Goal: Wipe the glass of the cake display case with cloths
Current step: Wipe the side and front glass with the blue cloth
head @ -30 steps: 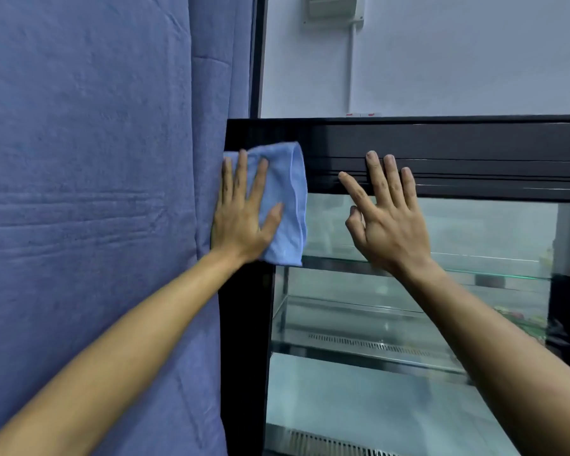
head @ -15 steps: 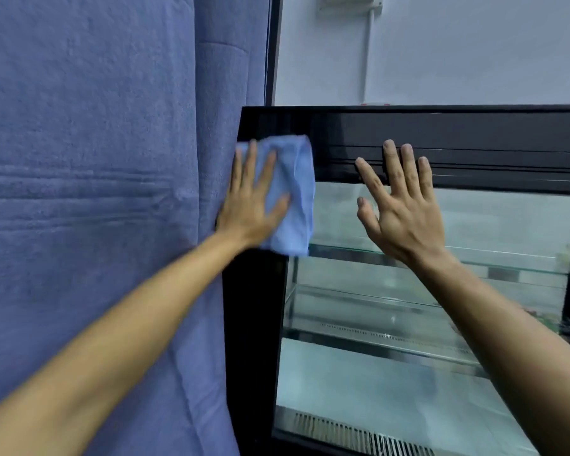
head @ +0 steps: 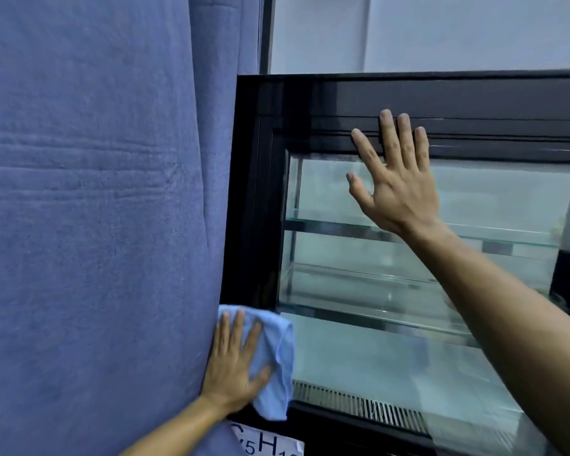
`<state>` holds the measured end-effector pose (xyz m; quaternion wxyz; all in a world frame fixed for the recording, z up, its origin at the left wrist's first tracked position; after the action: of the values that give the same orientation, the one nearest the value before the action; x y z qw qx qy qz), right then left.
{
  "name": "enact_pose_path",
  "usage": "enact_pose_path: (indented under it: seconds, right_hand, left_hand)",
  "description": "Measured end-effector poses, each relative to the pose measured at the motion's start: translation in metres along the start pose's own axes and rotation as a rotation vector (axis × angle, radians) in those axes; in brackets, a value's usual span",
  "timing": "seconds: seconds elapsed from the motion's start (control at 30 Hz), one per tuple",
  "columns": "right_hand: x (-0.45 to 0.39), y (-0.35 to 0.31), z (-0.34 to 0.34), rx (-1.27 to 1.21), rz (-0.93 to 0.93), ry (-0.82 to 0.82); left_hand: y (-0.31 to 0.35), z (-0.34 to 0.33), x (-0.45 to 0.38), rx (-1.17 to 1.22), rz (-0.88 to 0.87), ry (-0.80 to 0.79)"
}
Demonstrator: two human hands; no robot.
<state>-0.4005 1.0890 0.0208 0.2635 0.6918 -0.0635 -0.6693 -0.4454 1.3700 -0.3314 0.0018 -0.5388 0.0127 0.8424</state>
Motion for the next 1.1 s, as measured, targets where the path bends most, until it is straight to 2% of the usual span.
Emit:
enact_pose_path:
  seconds: [0.1,0.23,0.37,0.47,0.63,0.7,0.77,0.97,1.1]
  right_hand:
    - [0.0,-0.001,0.0,-0.002,0.003,-0.003]
    - [0.001,0.0,0.0,-0.001,-0.003,0.0]
    - [0.001,0.001,-0.001,0.001,0.002,-0.019]
    - [0.001,0.001,-0.001,0.007,-0.005,-0.015]
    - [0.001,-0.001,-0.001,0.006,-0.011,0.008]
    - [0.001,0.0,-0.001,0.005,-0.008,0.004]
    - [0.0,0.0,-0.001,0.008,-0.01,0.006]
    - [0.001,-0.001,0.001,0.001,0.003,-0.011]
    - [-0.001,0.0,0.001,0.006,-0.003,-0.014]
  left_hand:
    - [-0.003,-0.009,0.036,-0.058,-0.027,-0.046]
    - [-0.006,-0.015,0.043,-0.127,0.021,-0.107]
    - [0.0,-0.02,0.058,-0.047,0.062,-0.218]
    - [0.007,-0.016,0.044,0.017,0.089,-0.163]
    - [0.012,0.025,-0.089,0.097,0.118,0.029]
    - [0.016,0.029,-0.1,0.114,0.116,0.056]
    - [0.016,0.019,-0.073,0.099,0.09,0.041]
    - [0.004,-0.024,0.052,-0.065,0.055,-0.135]
    - [0.007,-0.023,0.054,-0.003,0.075,-0.194]
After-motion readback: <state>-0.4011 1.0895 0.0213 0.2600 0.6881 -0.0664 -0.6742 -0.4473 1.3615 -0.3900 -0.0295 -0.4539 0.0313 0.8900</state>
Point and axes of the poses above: each hand's wrist, its own x-axis away from the middle knuckle, its own z-axis out of the back of the hand, y = z × x, the point moved 2 cm from there along -x, towards the middle knuckle, and after that the axes turned 6 degrees about z, right-handed, at the moved point
